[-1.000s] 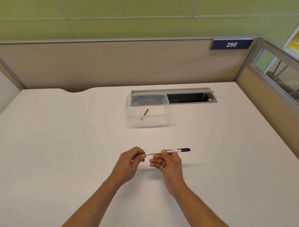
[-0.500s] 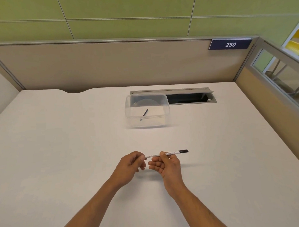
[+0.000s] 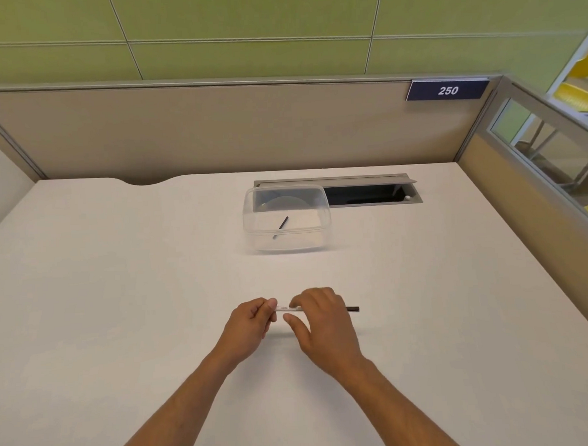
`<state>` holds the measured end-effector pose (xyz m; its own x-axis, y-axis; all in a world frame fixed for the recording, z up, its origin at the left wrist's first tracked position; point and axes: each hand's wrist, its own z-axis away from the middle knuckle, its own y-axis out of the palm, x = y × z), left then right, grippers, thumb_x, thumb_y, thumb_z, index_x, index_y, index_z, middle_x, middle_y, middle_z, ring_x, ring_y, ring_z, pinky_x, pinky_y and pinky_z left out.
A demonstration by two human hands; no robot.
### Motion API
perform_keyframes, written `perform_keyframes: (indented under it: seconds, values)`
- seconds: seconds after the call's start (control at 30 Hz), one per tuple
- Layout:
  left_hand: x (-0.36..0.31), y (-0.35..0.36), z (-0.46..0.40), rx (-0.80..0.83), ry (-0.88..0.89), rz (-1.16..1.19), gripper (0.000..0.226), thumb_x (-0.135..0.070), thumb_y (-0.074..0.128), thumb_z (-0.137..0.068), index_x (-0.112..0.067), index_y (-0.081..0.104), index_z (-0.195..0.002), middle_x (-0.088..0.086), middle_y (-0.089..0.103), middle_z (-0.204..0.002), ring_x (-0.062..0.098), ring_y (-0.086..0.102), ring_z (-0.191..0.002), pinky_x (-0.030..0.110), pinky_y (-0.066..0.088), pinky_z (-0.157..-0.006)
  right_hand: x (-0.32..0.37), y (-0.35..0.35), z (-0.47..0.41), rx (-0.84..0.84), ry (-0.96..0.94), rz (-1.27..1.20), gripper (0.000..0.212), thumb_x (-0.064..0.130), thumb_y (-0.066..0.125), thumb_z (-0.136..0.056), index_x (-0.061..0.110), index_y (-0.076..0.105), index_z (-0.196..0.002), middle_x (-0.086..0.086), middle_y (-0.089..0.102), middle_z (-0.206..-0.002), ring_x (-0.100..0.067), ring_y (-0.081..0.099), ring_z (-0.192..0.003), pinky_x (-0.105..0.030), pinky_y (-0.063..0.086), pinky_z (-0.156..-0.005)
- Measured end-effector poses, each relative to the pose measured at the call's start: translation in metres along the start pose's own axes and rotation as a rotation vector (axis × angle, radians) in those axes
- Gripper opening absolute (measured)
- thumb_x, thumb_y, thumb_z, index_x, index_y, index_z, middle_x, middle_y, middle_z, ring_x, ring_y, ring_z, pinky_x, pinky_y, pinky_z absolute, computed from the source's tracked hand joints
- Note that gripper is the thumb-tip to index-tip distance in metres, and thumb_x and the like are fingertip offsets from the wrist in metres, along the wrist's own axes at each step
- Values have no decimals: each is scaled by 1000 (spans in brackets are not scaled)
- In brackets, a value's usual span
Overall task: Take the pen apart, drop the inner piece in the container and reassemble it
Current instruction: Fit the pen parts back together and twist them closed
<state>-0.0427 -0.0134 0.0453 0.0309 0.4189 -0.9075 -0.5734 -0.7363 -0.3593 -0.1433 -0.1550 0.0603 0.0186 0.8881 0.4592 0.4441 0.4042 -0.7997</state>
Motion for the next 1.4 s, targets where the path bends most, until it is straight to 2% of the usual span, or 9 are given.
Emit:
perform_keyframes:
  seconds: [0.1,0.2,0.37,0.47,0.6,0.73,1.03,1.23,1.4]
  values:
    - [-3,1,2,40,12,-7,45,-48,45,-97,-20,56,-64,-3,49,-51,9,41,-49,11,32,-46,-8,-1,-8,137,-66,135,22,31,63,-88,19,62,-106,0,66,-99,-23,56,-94,-37,42,-81]
    - [-6,1,3,66,6,-4,47,-50,44,-97,-17,56,-66,-4,49,-52,11,42,-51,19,35,-52,-12,-5,-11,268,-49,104,16,30,50,-96,21,59,-106,-1,66,-87,-25,58,-79,-35,37,-65]
    - [-10,-1,7,140,-45,70,45,-46,45,-98,-15,55,-67,-5,47,-53,12,41,-53,27,35,-59,-14,-9,-13,168,-128,200,6,18,71,-84,19,64,-85,0,59,-63,-24,52,-56,-30,32,-52]
    - [-14,0,9,168,-80,176,47,-46,42,-99,-12,47,-67,-6,38,-54,12,34,-49,17,32,-49,-16,-10,-15,160,-129,203,9,17,74,-81,20,65,-83,2,59,-62,-22,51,-56,-29,30,-53]
    - [-14,4,10,136,-88,220,45,-42,43,-100,-13,42,-67,-7,32,-55,13,28,-52,17,28,-47,-15,-10,-14,160,-123,167,3,16,69,-85,18,66,-85,0,62,-65,-23,53,-59,-31,31,-54]
    - [-4,7,10,8,50,104,42,-35,45,-101,-23,39,-61,-10,35,-57,14,30,-58,26,29,-57,-12,-12,-14,223,-77,96,11,22,55,-94,18,66,-93,-1,66,-73,-25,54,-66,-35,36,-60]
    - [15,2,7,-55,345,-146,25,-36,43,-97,-26,48,-74,-7,49,-70,7,42,-61,17,34,-57,-12,-15,-22,498,232,-235,16,35,51,-94,28,64,-88,5,68,-74,-16,58,-70,-32,46,-63]
    - [16,5,12,62,222,-46,34,-46,35,-101,-27,44,-74,-11,46,-63,9,37,-59,26,35,-57,-14,-12,-20,381,138,-110,13,35,54,-92,28,66,-92,11,64,-74,-11,51,-68,-27,33,-56]
    - [6,5,9,72,12,120,44,-44,43,-99,-21,40,-62,-10,35,-55,13,32,-53,24,31,-51,-14,-11,-21,329,28,-29,14,29,56,-92,22,68,-97,3,71,-86,-19,59,-79,-30,42,-66]
